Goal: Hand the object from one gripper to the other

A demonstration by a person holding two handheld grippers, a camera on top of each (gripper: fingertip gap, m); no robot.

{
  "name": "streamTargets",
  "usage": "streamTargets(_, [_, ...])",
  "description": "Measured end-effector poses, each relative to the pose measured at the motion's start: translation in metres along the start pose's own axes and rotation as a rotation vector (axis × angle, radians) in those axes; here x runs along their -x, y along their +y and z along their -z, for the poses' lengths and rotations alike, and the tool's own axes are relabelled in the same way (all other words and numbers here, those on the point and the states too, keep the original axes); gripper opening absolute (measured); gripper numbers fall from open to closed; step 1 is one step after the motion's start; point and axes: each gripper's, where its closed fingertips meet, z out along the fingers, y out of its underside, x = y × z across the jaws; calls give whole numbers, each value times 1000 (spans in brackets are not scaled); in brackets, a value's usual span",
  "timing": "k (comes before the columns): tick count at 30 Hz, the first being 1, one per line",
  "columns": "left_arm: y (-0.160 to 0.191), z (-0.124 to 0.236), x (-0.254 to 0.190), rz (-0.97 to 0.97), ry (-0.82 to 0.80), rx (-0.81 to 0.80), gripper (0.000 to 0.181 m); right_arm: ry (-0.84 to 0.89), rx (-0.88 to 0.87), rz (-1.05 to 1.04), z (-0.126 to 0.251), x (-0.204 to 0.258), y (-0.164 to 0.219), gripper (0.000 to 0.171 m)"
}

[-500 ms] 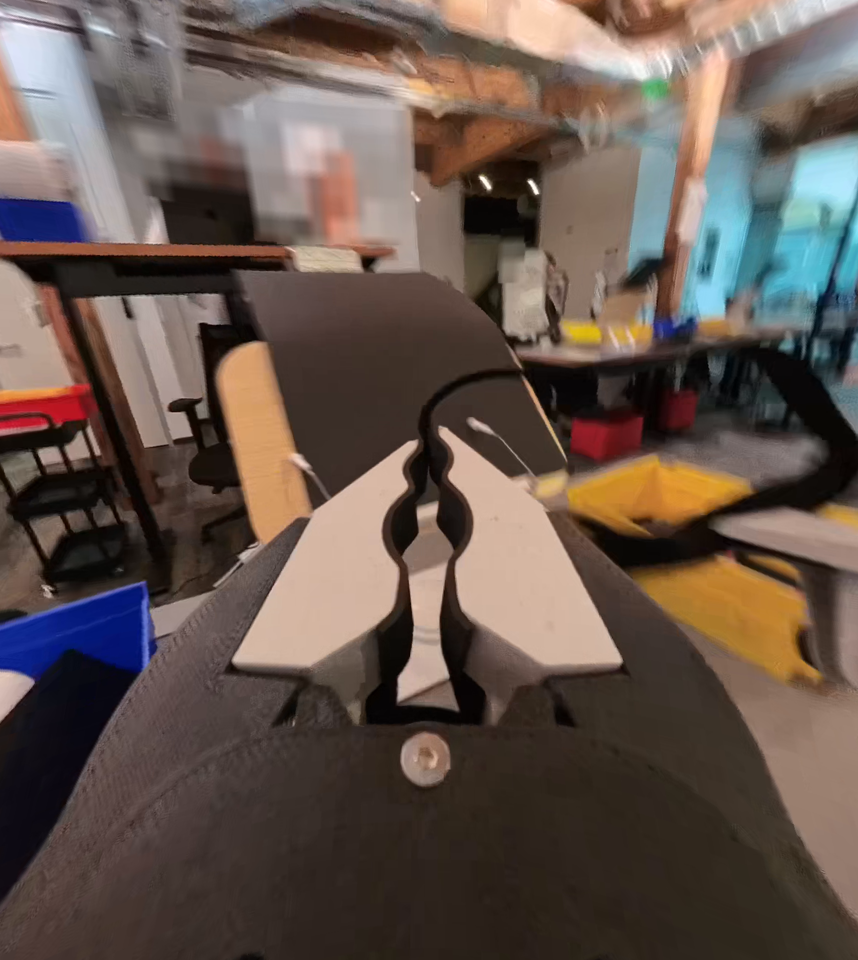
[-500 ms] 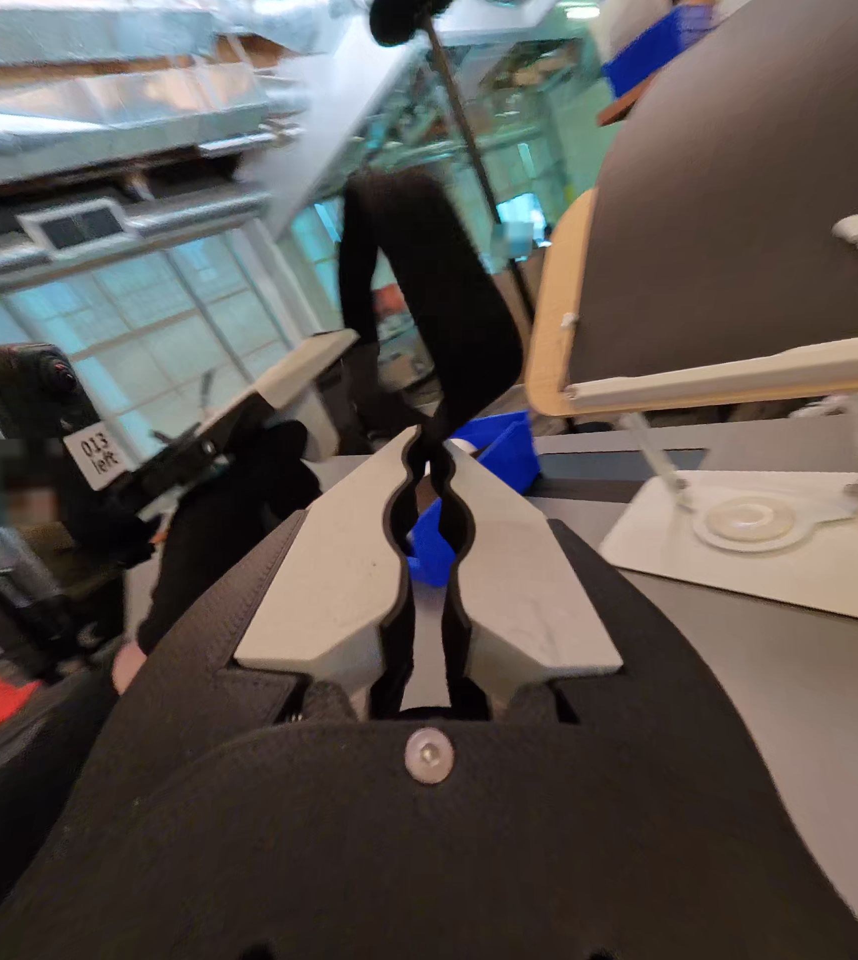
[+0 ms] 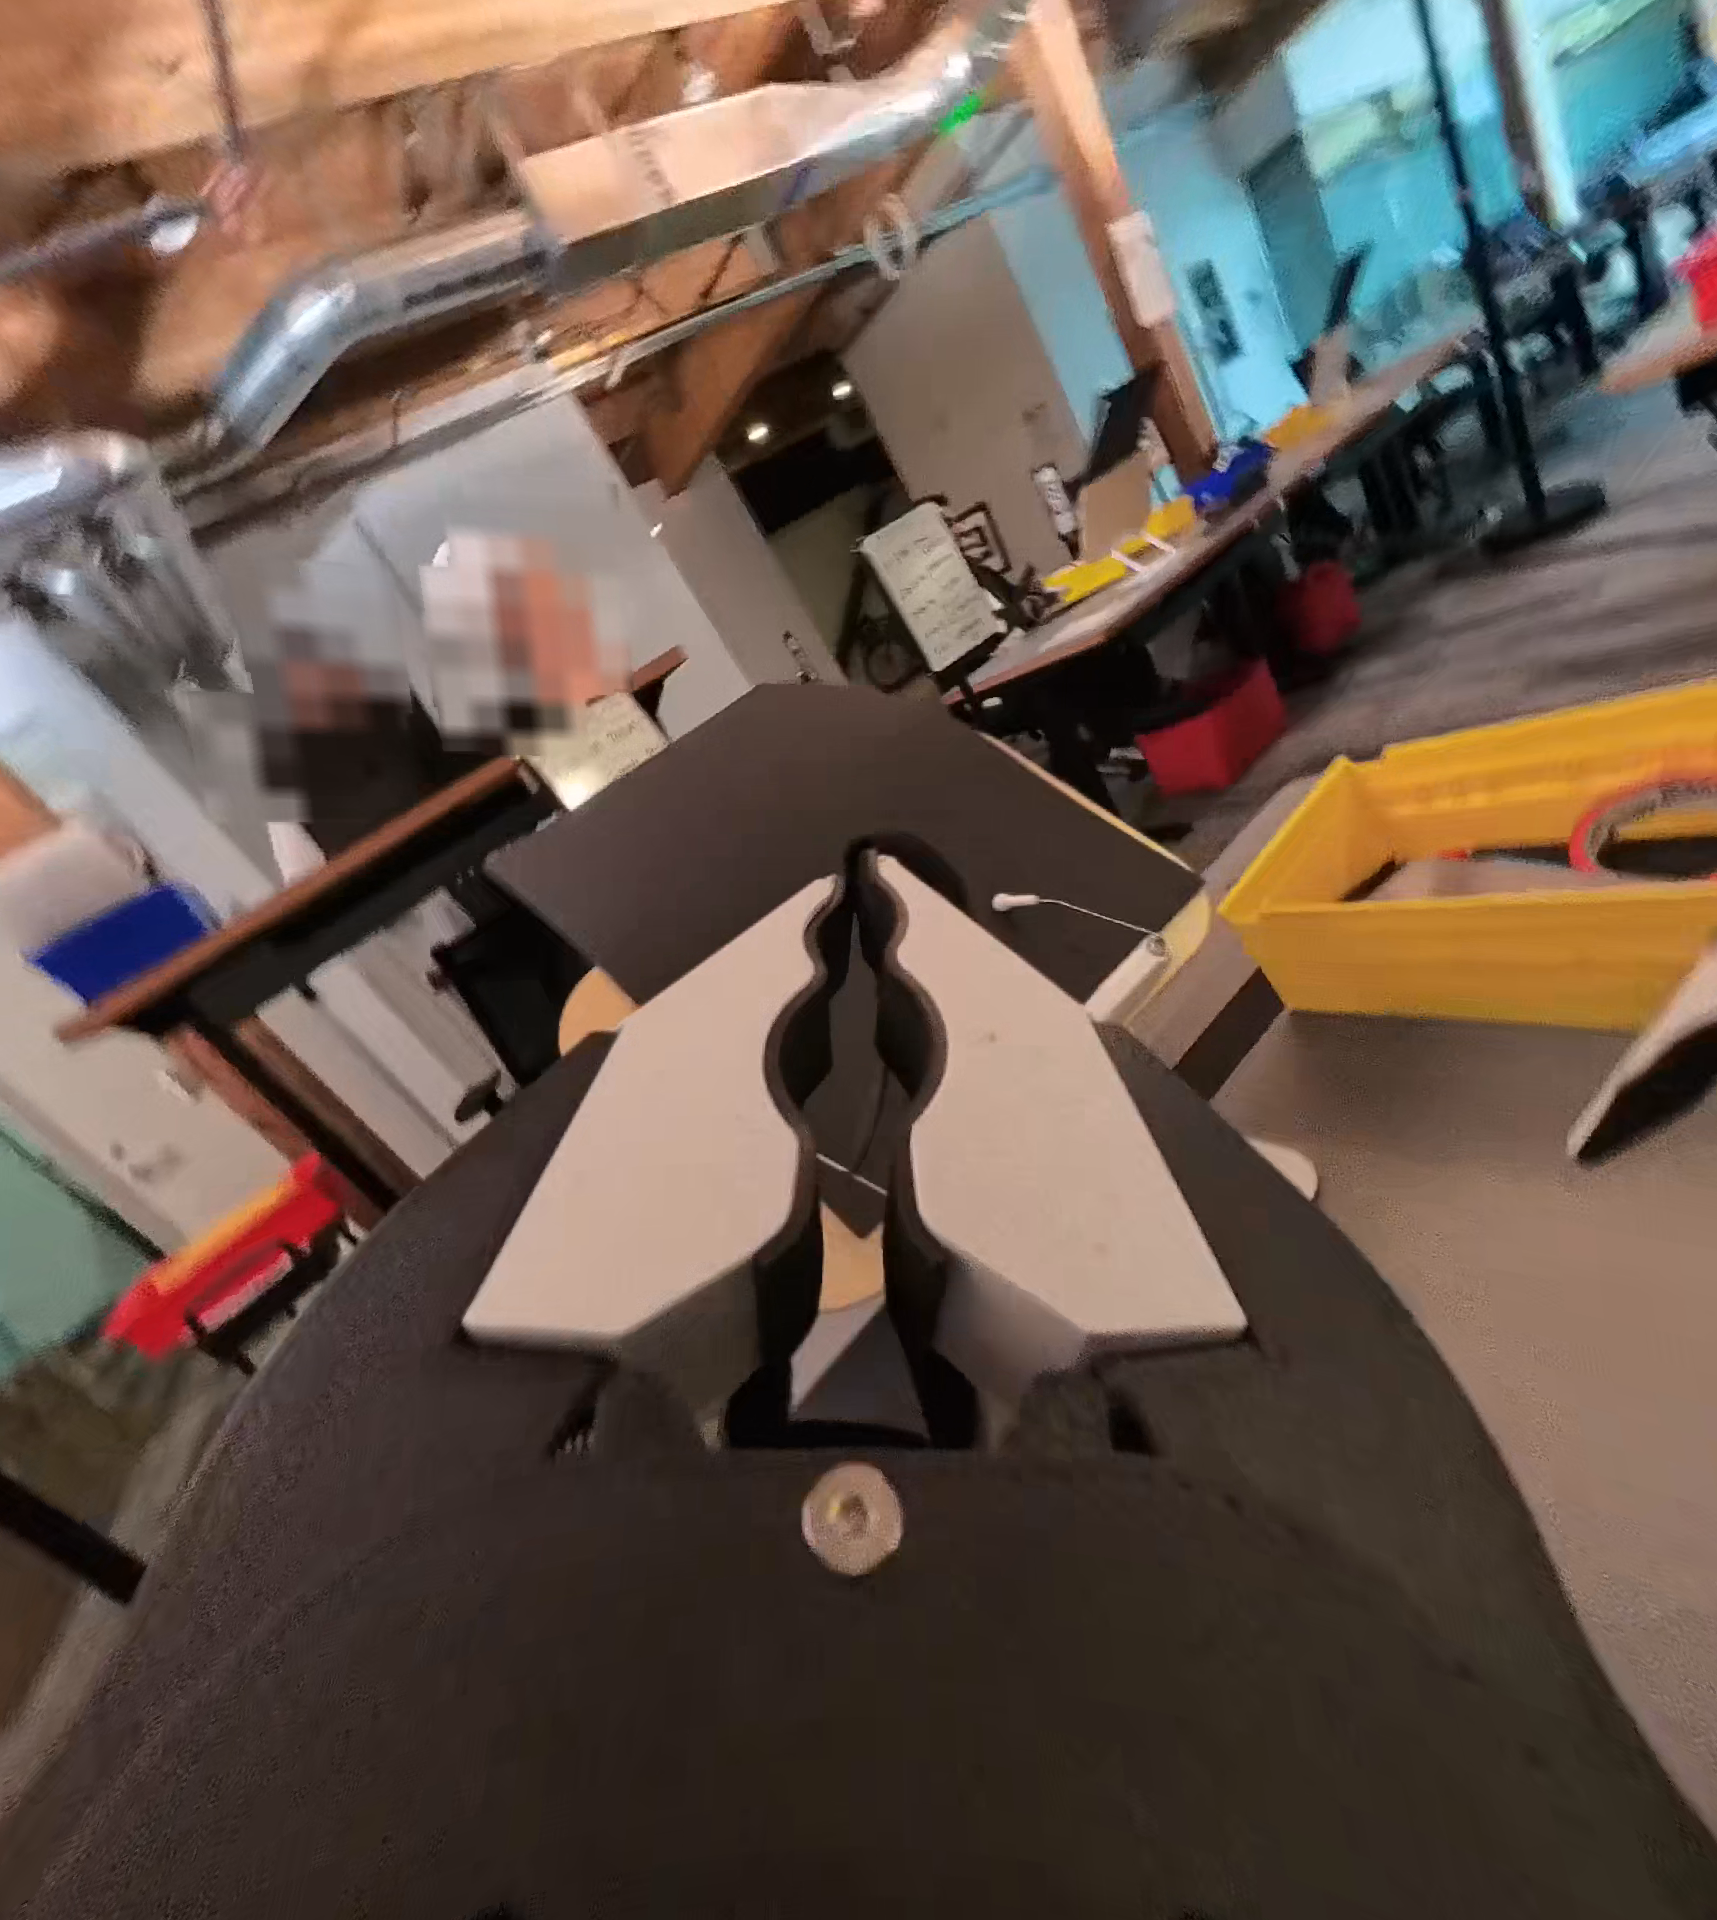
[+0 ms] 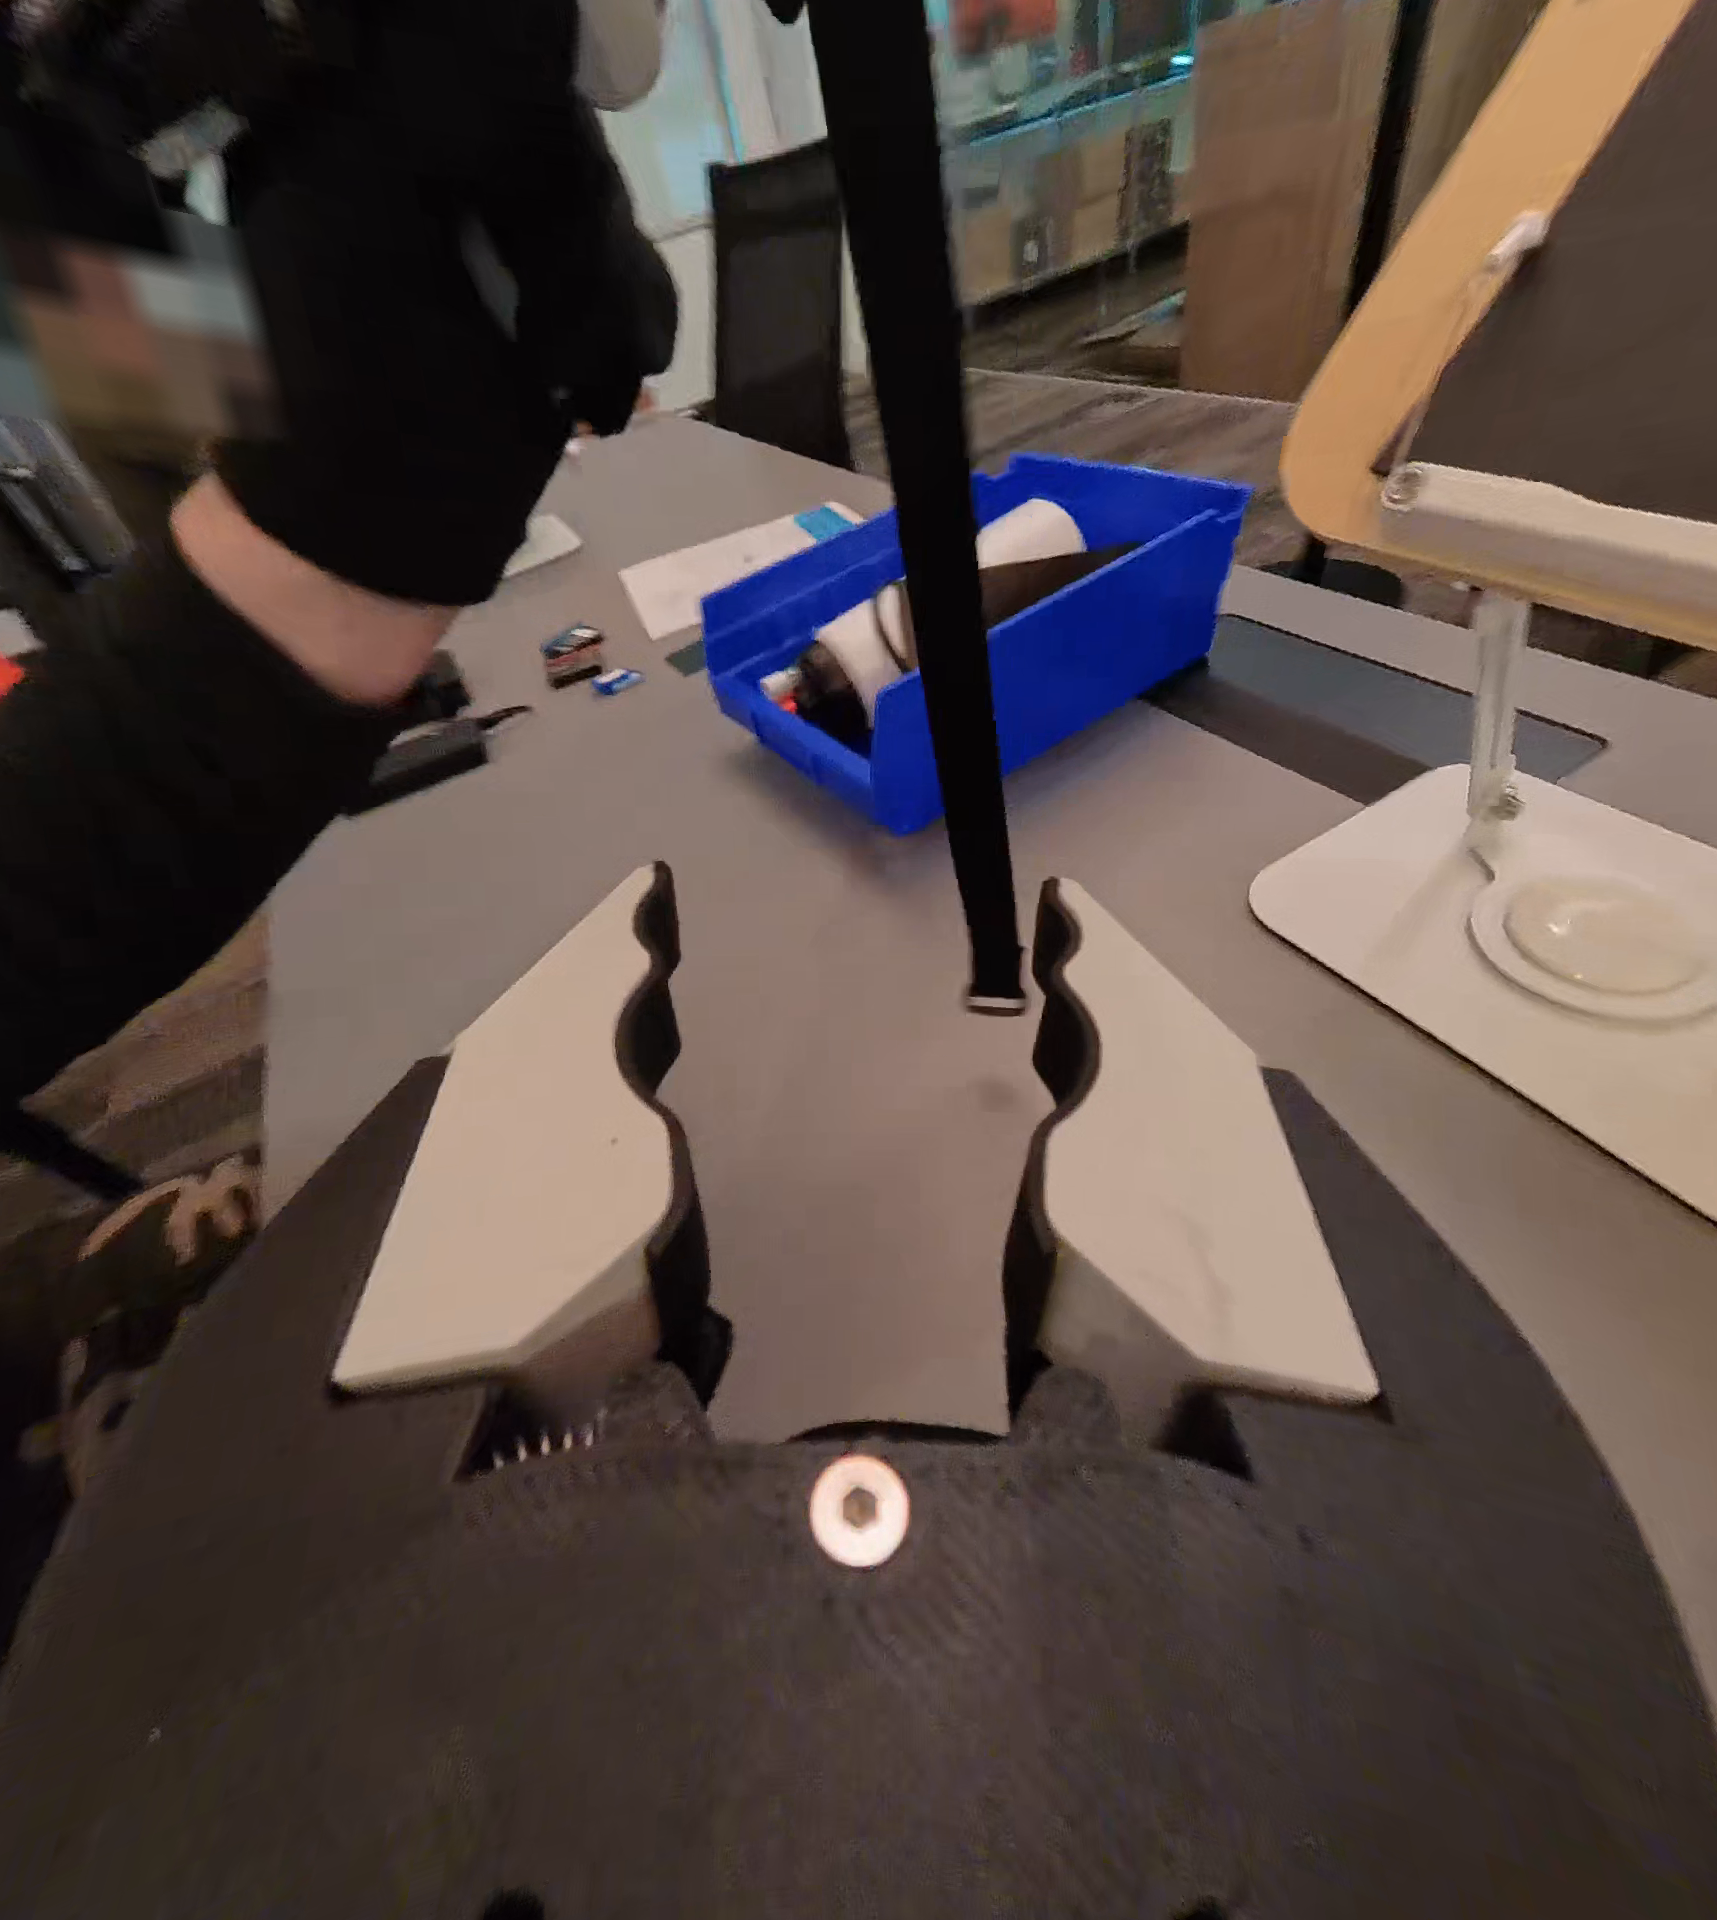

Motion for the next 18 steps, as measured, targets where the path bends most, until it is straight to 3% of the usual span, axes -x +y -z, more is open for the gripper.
streamTargets(6, [-42,14,-55,-157,323,-113,0,-110,-271,35,44,21,-59,59])
streamTargets(12, [-79,26,-102,-180,559,-179,0,-249,-356,105,45,64,-84,57])
streamTargets(15, [-84,26,-112,-175,602,-190,0,-361,-394,75,45,83,-89,40])
streamTargets(17, [-84,25,-113,-170,601,-197,0,-352,-366,97,43,84,-85,0])
streamTargets(18, [-84,25,-113,-159,605,-199,0,-337,-360,105,43,82,-84,0])
